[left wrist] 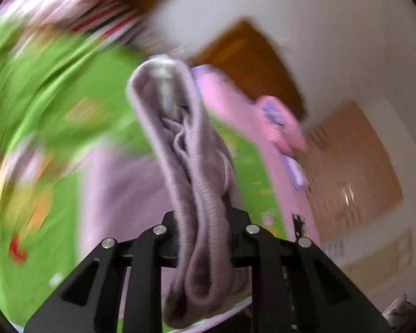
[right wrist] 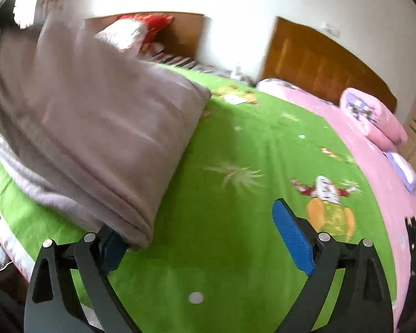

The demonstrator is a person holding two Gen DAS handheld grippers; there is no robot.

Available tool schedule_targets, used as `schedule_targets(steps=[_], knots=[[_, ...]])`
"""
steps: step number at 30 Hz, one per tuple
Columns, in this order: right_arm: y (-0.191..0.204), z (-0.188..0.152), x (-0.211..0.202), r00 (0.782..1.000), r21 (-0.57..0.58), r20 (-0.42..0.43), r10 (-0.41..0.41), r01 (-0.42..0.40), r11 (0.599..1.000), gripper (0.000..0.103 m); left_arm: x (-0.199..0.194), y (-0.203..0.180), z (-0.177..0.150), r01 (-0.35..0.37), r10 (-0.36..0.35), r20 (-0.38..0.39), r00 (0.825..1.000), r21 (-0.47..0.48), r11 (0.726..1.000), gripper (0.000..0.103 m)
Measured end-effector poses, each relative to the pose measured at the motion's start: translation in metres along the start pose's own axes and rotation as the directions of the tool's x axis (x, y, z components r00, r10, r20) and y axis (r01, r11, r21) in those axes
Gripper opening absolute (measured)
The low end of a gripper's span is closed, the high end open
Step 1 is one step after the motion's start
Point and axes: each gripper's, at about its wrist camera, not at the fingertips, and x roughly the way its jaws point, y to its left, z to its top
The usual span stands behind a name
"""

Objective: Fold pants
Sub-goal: 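Grasp the waistband with the left tool and lift it up, then lay the waistband over the folded pants and open the left tool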

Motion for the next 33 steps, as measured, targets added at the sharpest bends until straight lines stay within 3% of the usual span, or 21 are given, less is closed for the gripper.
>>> schedule_targets(steps=[1, 2, 3, 5, 15, 16, 17, 19, 21, 22, 23, 25, 27, 28, 29, 30, 32, 33], knots=[[0.001, -0.003, 0.004, 1.0, -0.006, -0.009, 0.007, -0.007, 1.0, 0.091, 0.013, 0.035, -0.017, -0.033, 0.032, -0.031, 0.999, -0.051, 0.998, 0.021], [-0.002, -0.005, 0.004, 1.0, 0.006, 0.007, 0.017, -0.017, 1.0, 0.091, 0.023, 0.057, -0.031, -0.017, 0.015, -0.025, 1.0, -0.076, 0.997, 0.021], [-0.004, -0.006, 0.005, 1.0, 0.009, 0.004, 0.029, -0.029, 1.0, 0.091, 0.021, 0.066, -0.038, 0.059, -0.056, 0.034, 0.998, -0.078, 0.995, 0.021], [-0.007, -0.004, 0.008, 0.999, -0.007, 0.004, 0.035, -0.035, 0.999, 0.091, 0.017, 0.062, -0.04, 0.06, -0.055, 0.07, 0.996, -0.065, 0.996, 0.021], [-0.001, -0.004, 0.007, 0.998, -0.021, 0.015, 0.054, -0.054, 0.998, 0.092, 0.0, 0.021, -0.048, -0.091, 0.09, 0.136, 0.987, 0.003, 0.996, 0.022], [-0.002, -0.004, 0.008, 0.998, -0.021, 0.013, 0.061, -0.06, 0.998, 0.092, 0.002, 0.023, -0.048, -0.104, 0.103, 0.134, 0.986, 0.0, 0.995, 0.025], [-0.002, -0.004, 0.008, 0.998, -0.02, 0.01, 0.069, -0.069, 0.997, 0.092, 0.003, 0.03, -0.049, -0.122, 0.121, 0.137, 0.983, 0.001, 0.993, 0.036], [-0.005, -0.002, 0.009, 0.994, -0.021, -0.003, 0.111, -0.111, 0.994, 0.092, -0.002, 0.046, -0.052, -0.082, 0.085, 0.14, 0.986, -0.024, 0.996, 0.039], [-0.014, -0.001, 0.007, 0.98, -0.028, -0.031, 0.197, -0.198, 0.98, 0.092, -0.01, 0.045, -0.05, -0.107, 0.11, 0.166, 0.98, -0.029, 0.994, 0.054], [-0.019, -0.001, 0.003, 0.968, -0.028, -0.041, 0.247, -0.248, 0.968, 0.092, -0.022, 0.035, -0.049, -0.214, 0.213, 0.218, 0.952, -0.018, 0.977, 0.077], [-0.025, -0.002, -0.002, 0.951, -0.029, -0.048, 0.306, -0.307, 0.951, 0.092, -0.035, 0.025, -0.048, -0.328, 0.319, 0.277, 0.906, -0.015, 0.945, 0.081], [-0.039, 0.0, -0.02, 0.887, -0.02, -0.019, 0.461, -0.461, 0.887, 0.092, -0.057, -0.003, -0.048, -0.418, 0.381, 0.36, 0.852, 0.029, 0.908, 0.081], [-0.049, 0.011, -0.033, 0.823, 0.021, 0.048, 0.566, -0.567, 0.824, 0.092, -0.063, -0.033, -0.047, -0.416, 0.343, 0.399, 0.85, 0.11, 0.903, 0.084], [-0.05, 0.019, -0.036, 0.797, 0.034, 0.083, 0.598, -0.602, 0.798, 0.092, -0.057, -0.052, -0.045, -0.411, 0.32, 0.399, 0.86, 0.167, 0.896, 0.089], [-0.049, 0.029, -0.038, 0.768, 0.041, 0.119, 0.629, -0.637, 0.77, 0.092, -0.045, -0.067, -0.044, -0.401, 0.302, 0.382, 0.874, 0.213, 0.891, 0.091], [-0.045, 0.043, -0.036, 0.724, 0.044, 0.156, 0.672, -0.685, 0.727, 0.092, -0.031, -0.079, -0.042, -0.386, 0.285, 0.358, 0.889, 0.252, 0.887, 0.091], [-0.028, 0.063, -0.029, 0.669, 0.041, 0.165, 0.725, -0.739, 0.673, 0.092, 0.009, -0.097, -0.038, -0.335, 0.246, 0.278, 0.928, 0.339, 0.879, 0.091], [-0.013, 0.074, -0.023, 0.639, 0.019, 0.142, 0.756, -0.765, 0.643, 0.092, 0.026, -0.1, -0.035, -0.345, 0.27, 0.245, 0.931, 0.352, 0.87, 0.091]])
